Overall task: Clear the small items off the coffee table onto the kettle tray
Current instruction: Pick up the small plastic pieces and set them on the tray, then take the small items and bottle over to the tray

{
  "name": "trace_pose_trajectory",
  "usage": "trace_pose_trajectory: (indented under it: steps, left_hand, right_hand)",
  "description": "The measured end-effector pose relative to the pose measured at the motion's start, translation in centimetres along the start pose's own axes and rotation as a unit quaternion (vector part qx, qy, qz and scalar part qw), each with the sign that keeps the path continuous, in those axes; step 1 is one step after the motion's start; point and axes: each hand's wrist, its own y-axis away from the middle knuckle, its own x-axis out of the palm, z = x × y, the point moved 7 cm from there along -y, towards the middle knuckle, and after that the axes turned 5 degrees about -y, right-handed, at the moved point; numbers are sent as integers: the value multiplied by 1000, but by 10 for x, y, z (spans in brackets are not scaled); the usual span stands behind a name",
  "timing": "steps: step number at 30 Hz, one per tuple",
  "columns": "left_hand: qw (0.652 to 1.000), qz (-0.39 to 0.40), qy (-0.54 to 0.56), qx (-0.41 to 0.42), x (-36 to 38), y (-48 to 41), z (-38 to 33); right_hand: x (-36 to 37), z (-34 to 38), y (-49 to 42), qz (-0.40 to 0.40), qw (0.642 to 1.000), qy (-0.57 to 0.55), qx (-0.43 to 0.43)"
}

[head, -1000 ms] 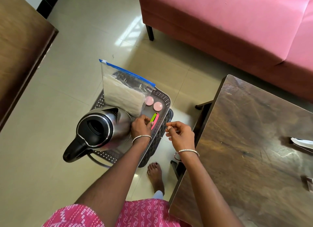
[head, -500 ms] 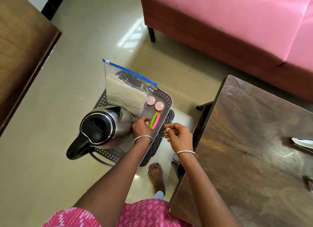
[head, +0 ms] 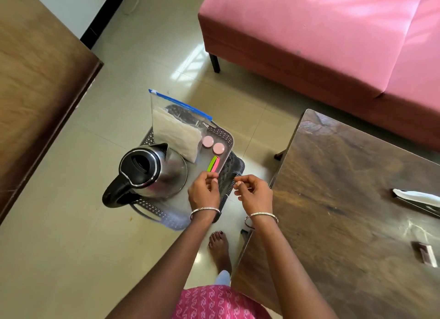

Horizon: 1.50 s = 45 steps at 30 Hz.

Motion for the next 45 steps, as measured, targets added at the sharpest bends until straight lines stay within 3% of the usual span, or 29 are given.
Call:
trace_pose_trajectory:
  steps: [12, 25, 33, 40, 45]
  left_hand:
    - [998, 41, 33, 36, 54, 142, -51]
    - [982, 152, 59, 95, 221, 311, -125]
    - [977, 181, 25, 106, 309, 380, -162]
    - [977, 196, -40, 68, 378, 396, -171]
    - [974, 218, -55, -31, 433, 386, -167]
  right_hand:
    - [-139, -41, 72, -59, 997, -33, -30]
    - [-367, -149, 121, -133, 990, -56, -5]
    - [-490, -215, 136, -190, 977, -91, 16]
    - [-569, -277, 136, -253, 956, -141, 56]
    - [-604, -315, 134, -279, 947, -145, 72]
